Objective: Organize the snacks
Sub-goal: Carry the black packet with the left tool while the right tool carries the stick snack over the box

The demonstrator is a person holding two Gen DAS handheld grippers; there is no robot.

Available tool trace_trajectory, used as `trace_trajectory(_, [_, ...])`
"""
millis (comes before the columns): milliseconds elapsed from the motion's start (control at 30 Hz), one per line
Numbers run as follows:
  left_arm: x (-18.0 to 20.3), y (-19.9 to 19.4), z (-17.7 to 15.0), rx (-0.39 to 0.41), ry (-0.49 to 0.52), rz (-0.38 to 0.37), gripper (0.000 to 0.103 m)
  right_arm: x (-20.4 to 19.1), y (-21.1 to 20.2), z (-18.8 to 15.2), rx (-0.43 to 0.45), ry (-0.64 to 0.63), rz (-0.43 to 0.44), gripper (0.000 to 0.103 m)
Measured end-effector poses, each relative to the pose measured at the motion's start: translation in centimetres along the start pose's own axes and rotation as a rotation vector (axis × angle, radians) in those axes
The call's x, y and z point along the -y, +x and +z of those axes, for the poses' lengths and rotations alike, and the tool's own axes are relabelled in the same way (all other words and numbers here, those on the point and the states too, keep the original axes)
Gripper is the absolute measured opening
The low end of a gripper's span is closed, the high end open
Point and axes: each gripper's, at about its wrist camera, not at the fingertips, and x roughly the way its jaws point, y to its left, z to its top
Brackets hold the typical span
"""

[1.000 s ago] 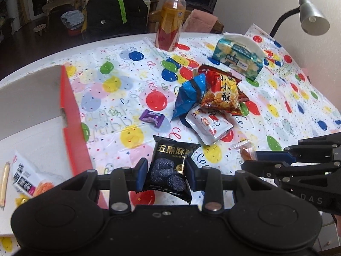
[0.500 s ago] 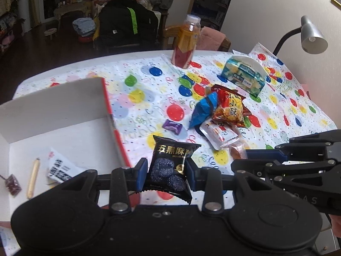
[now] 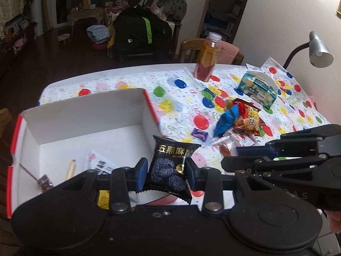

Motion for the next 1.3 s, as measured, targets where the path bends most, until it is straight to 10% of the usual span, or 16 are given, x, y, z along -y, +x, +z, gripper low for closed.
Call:
trace_trajectory(600, [-9.2,-0.7,0.4,-0.004,-0.07,0.127,0.035,-6.1,5.9,4.1,-0.051,-0.088,0.027,0.016])
trace_trajectory(1300, [-16.7,8.2,2.2,-0.135,-0.065,0.255,0.035,-7.7,17.3,6.8,-0.179,-0.151,-0.037,0.017])
